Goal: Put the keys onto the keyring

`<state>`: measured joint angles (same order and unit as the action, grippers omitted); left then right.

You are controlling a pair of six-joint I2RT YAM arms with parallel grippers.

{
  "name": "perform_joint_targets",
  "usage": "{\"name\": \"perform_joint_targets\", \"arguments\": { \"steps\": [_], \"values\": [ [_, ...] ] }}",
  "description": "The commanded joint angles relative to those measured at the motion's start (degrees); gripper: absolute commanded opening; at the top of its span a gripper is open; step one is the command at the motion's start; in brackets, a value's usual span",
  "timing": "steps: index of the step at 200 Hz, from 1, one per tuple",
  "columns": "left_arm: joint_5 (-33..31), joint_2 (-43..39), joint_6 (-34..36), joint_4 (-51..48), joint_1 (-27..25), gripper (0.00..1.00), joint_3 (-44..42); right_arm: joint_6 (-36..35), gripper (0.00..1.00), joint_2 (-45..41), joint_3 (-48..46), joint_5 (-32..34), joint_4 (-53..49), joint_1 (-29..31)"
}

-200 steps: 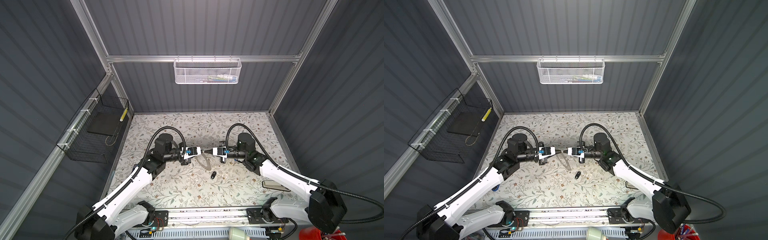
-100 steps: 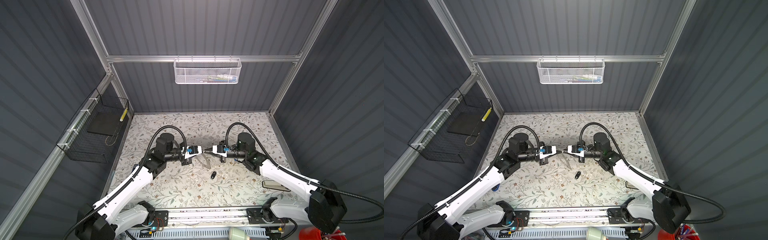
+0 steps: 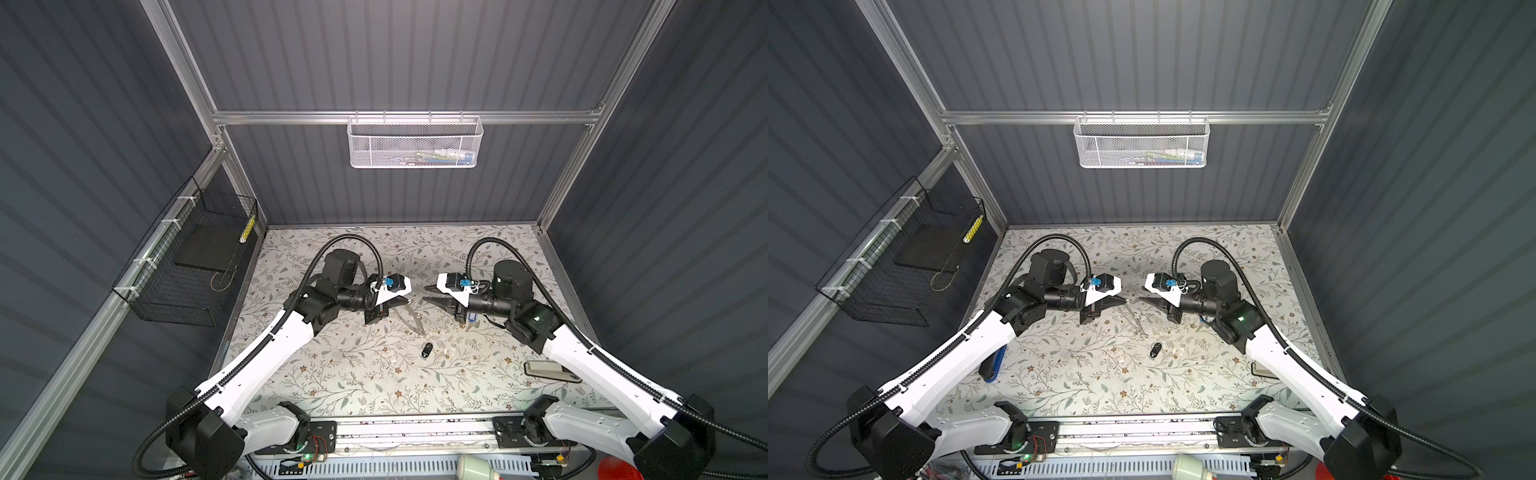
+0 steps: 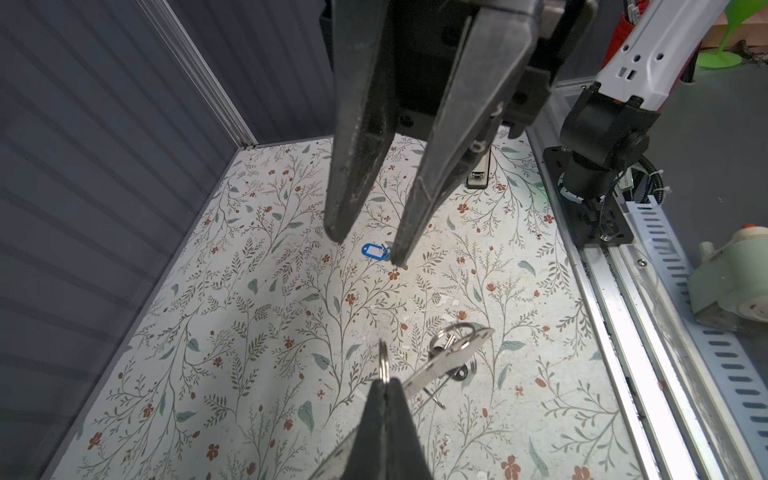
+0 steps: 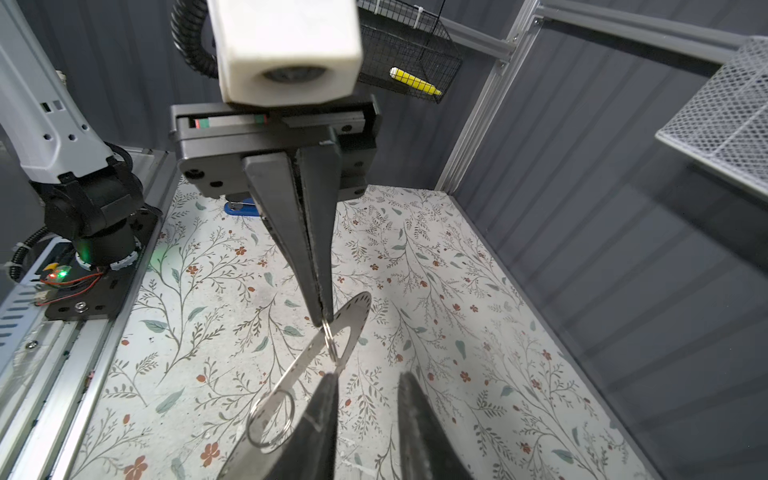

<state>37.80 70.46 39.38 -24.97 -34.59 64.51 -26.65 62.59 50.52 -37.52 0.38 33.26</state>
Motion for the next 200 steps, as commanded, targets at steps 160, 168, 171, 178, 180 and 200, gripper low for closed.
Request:
{"name": "perform_joint_targets", "arguments": {
  "steps": [160, 168, 171, 178, 180, 200],
  "values": [
    [2.8, 1.96, -2.31, -7.3, -0.83, 0.0, 5.53, 4.51, 0.18, 9.93, 9.52, -9.06, -10.63, 1.55],
    [2.96, 2.0, -2.37, -7.28, -0.83, 0.0, 5.47, 4.42, 0.18, 10.16, 9.68, -9.06, -10.86, 1.61],
    [2.97, 1.97, -2.33, -7.28, -0.83, 0.0, 5.48, 4.46, 0.18, 10.25, 9.73, -9.06, -10.95, 1.68],
    [3.05, 2.1, -2.37, -7.2, -0.83, 0.0, 5.45, 4.47, 0.18, 10.38, 9.85, -9.07, -11.0, 1.68],
    [3.17, 2.09, -2.37, -7.2, -0.83, 0.0, 5.49, 4.43, 0.17, 10.48, 9.86, -9.07, -11.01, 1.65],
    [3.48, 2.09, -2.04, -7.35, -0.83, 0.0, 5.69, 4.53, 0.14, 10.99, 10.25, -8.89, -11.33, 1.7]
  ]
}}
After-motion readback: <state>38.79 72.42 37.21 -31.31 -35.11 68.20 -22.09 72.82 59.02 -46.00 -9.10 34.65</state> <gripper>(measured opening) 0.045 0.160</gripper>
